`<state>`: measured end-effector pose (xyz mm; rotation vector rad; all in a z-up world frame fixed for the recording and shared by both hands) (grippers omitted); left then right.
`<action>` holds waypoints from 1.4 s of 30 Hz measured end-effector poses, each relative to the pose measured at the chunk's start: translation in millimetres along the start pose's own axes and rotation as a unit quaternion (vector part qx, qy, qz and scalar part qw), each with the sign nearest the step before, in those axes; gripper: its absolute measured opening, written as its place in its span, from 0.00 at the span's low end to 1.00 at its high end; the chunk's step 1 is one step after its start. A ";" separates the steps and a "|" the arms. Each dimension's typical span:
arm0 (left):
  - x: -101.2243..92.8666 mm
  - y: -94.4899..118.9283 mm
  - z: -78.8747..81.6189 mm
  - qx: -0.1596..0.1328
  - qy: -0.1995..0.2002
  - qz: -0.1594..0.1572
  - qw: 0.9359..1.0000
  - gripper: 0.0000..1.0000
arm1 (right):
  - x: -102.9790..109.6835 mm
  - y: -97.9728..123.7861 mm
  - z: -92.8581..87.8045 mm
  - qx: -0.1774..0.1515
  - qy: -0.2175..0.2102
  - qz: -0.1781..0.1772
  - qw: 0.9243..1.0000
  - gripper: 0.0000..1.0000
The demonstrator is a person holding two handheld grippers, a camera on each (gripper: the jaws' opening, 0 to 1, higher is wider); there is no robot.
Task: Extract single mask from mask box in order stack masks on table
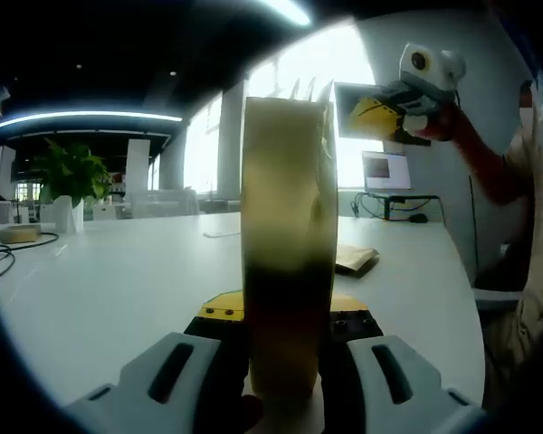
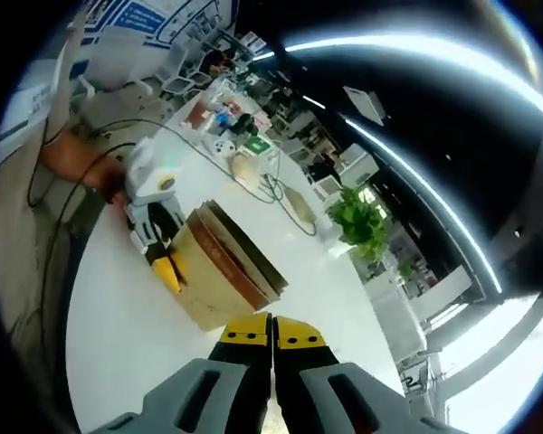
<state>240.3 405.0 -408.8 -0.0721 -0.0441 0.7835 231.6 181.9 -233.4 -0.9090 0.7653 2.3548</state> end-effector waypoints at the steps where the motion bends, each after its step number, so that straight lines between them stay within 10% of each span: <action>1: -0.3 0.0 0.1 0.000 0.000 0.000 1.000 0.20 | 0.1 -0.8 1.0 -0.001 0.002 0.002 1.000 0.00; 42: -1.4 -0.5 0.8 -0.001 0.003 -0.003 1.000 0.20 | 9.5 -45.8 35.3 0.011 0.124 0.114 0.986 0.02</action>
Point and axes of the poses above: the point that each gripper's makers call its tool centre point, and the gripper's own axes: y roughly backward along the fingers, x roughly to its left, z roughly out of its top, the point moved 10 cm from there along y, roughly backward along the fingers, and after that the axes turned 6 degrees about -x, right-handed, at the moved point
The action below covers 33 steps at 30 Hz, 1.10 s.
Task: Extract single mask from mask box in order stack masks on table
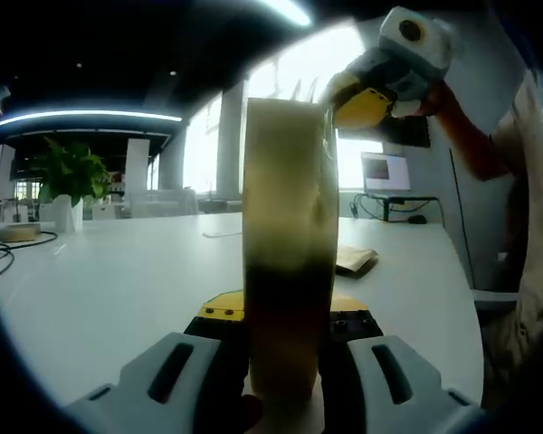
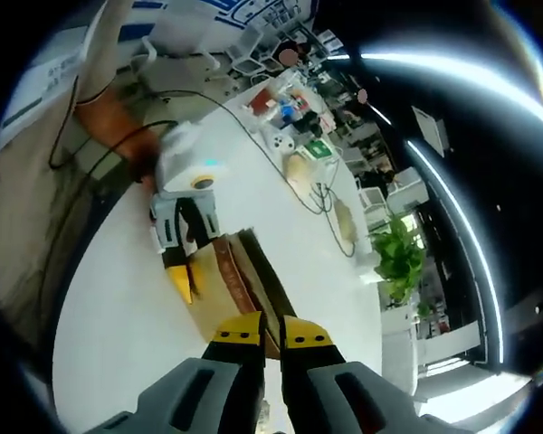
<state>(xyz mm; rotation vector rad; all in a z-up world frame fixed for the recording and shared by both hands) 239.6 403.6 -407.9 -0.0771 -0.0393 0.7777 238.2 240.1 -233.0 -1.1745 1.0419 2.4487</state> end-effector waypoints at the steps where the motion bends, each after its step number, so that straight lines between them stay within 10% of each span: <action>1: -0.1 -0.1 0.1 0.000 0.000 0.000 1.000 0.20 | 0.0 -0.6 0.2 0.002 0.001 0.002 1.000 0.02; 33: -0.5 -0.2 0.6 -0.001 0.001 -0.002 1.000 0.20 | 2.9 -9.7 4.1 0.006 0.020 0.022 1.000 0.01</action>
Point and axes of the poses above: the point that each gripper's makers call its tool centre point, and the gripper's own axes: y roughly backward along the fingers, x roughly to its left, z roughly out of its top, the point moved 10 cm from there along y, roughly backward along the fingers, and after that the axes turned 6 degrees about -x, right-handed, at the moved point
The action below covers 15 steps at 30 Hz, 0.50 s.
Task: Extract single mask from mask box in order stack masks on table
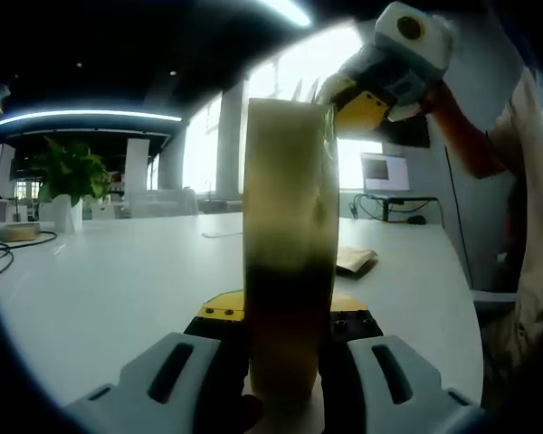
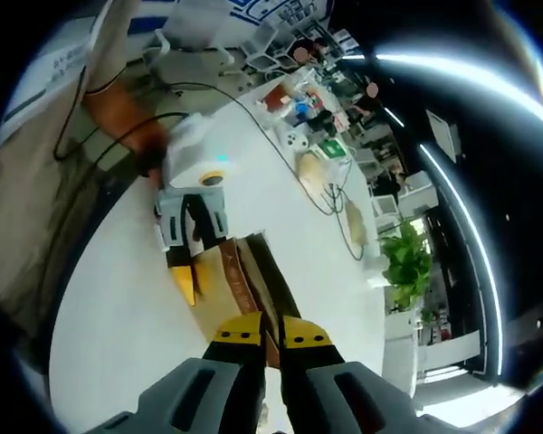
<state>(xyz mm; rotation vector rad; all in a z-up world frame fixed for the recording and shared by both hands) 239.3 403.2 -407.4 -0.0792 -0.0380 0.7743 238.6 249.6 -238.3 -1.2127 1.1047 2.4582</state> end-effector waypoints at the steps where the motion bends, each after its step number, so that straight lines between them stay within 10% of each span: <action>1: -0.3 0.1 0.2 0.000 0.000 0.000 1.000 0.20 | 0.1 0.4 0.2 0.000 0.000 -0.001 1.000 0.01; 15: 0.3 -0.5 0.2 0.000 0.000 0.000 1.000 0.20 | -2.3 -1.4 -0.2 0.000 0.000 -0.002 1.000 0.02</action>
Point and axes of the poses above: the point that each gripper's makers call its tool centre point, and the gripper's own axes: y roughly backward along the fingers, x roughly to its left, z roughly out of its top, the point moved 10 cm from there along y, roughly backward along the fingers, and after that the axes turned 6 degrees about -x, right-handed, at the moved point
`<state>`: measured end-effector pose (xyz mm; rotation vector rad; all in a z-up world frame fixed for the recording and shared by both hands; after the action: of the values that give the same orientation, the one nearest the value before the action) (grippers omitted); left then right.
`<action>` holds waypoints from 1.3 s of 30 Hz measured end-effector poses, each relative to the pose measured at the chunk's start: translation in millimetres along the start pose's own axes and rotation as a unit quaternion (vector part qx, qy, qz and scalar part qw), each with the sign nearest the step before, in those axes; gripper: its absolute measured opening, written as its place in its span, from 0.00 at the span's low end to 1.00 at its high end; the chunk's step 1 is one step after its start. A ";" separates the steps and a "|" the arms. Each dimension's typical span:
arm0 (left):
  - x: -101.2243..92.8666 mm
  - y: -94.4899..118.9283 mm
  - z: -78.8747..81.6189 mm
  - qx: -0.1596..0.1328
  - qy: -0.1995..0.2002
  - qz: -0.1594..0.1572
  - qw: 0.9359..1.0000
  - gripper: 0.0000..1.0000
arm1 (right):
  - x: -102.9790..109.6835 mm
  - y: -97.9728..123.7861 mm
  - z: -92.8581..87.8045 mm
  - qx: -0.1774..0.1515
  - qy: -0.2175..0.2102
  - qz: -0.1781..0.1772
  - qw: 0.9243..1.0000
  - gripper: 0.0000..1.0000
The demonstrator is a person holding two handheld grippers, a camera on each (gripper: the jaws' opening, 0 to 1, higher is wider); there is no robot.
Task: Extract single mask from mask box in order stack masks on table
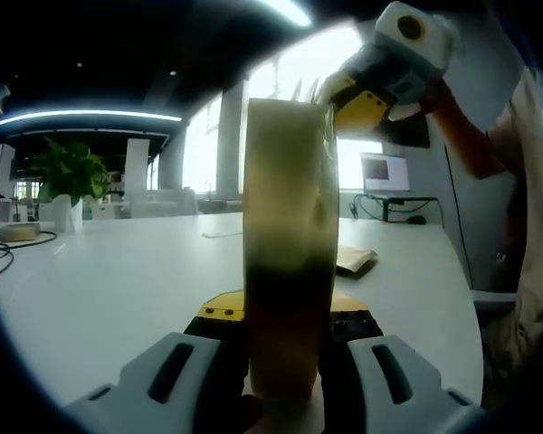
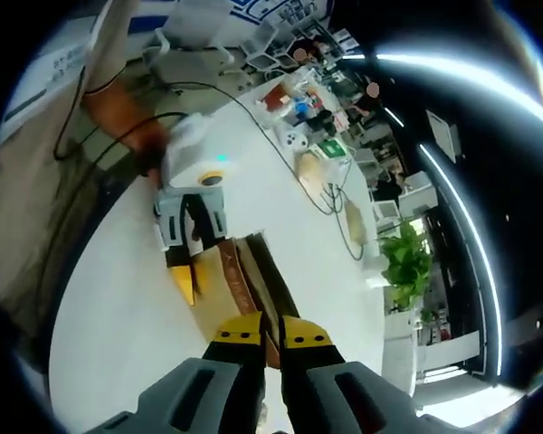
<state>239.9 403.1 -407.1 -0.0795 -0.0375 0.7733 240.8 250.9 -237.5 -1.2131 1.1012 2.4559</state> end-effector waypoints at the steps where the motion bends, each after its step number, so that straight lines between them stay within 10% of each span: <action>1: 0.2 0.0 -0.1 0.000 0.000 0.000 1.000 0.20 | -0.1 -0.5 -0.5 0.001 0.000 0.001 1.000 0.02; 39: 0.1 0.6 -0.5 0.000 0.000 -0.001 1.000 0.20 | -5.8 -3.8 -0.8 0.013 -0.008 0.043 0.999 0.00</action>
<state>239.6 403.6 -407.7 -0.0797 -0.0380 0.7715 246.7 253.8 -235.5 -1.1600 1.2014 2.5018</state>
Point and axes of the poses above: the point that each gripper's makers call its tool centre point, and the gripper's own axes: y roughly backward along the fingers, x roughly to its left, z roughly out of its top, the point moved 10 cm from there along y, roughly backward along the fingers, and after that the axes turned 6 degrees about -x, right-handed, at the moved point
